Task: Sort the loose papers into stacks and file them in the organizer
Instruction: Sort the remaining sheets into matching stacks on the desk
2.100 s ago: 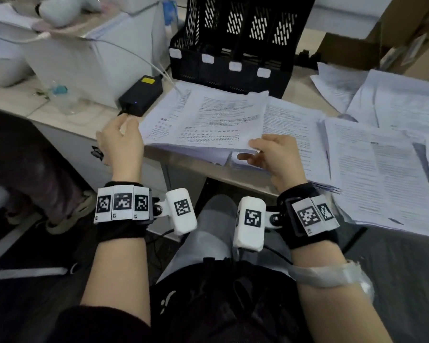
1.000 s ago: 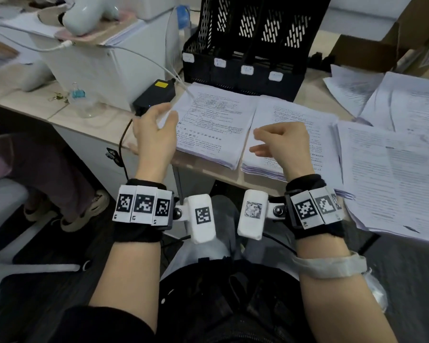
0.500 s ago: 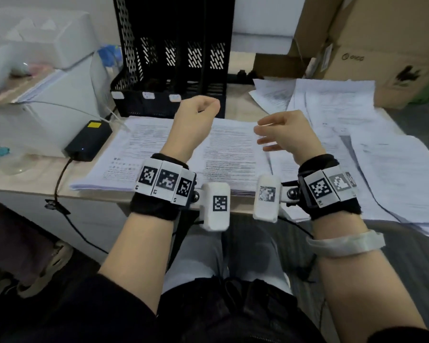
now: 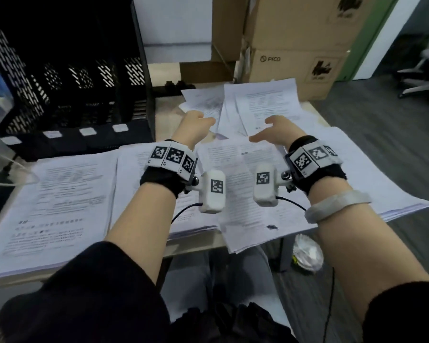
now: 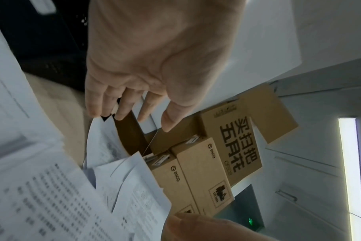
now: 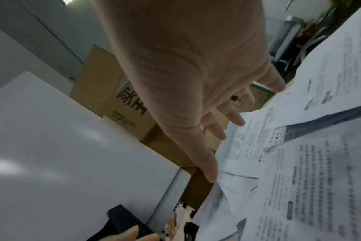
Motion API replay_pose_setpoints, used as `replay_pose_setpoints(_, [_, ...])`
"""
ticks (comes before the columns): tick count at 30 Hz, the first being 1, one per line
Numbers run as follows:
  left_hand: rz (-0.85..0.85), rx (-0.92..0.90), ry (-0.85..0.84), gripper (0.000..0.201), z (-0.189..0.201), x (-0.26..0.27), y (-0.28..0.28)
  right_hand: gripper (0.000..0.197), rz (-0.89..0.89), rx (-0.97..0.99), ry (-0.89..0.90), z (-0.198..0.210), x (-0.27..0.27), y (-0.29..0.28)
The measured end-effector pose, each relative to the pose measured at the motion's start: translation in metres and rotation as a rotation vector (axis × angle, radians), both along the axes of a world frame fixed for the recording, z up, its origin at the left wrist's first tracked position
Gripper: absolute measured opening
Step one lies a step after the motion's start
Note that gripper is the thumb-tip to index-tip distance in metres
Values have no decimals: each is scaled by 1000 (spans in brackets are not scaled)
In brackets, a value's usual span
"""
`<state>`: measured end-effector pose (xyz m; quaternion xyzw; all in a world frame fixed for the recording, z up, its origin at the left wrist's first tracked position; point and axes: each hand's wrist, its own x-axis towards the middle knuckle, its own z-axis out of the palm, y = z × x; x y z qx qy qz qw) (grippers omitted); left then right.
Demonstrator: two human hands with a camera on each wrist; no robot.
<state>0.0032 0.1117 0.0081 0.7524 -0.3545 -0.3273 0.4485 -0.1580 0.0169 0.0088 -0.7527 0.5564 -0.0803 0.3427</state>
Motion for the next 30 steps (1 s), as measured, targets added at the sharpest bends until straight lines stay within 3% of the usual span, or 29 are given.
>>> replay_pose_setpoints(3, [-6, 47, 13, 6, -3, -7, -31, 83, -8, -48, 186, -7, -4, -24])
replay_pose_setpoints(5, [-1, 62, 16, 5, -5, -12, -48, 92, -9, -56, 304, -14, -7, -37])
replay_pose_setpoints(9, [11, 147, 4, 36, -28, -10, -88, 116, -33, 27, 465, -36, -16, -53])
replay_pose_setpoints(14, [26, 305, -89, 73, -55, -8, -118, 132, -64, 171, 492, -56, -28, -59])
replay_pose_setpoints(19, [9, 373, -155, 80, -69, -5, -138, 136, -77, 222, 525, -70, -28, -57])
replay_pose_setpoints(25, [85, 293, -194, 76, -75, -4, -161, 144, -72, 283, 460, -85, -31, -61])
replay_pose_setpoints(30, [152, 158, -196, 40, -76, 1, -167, 144, -69, 289, 430, -91, -31, -61])
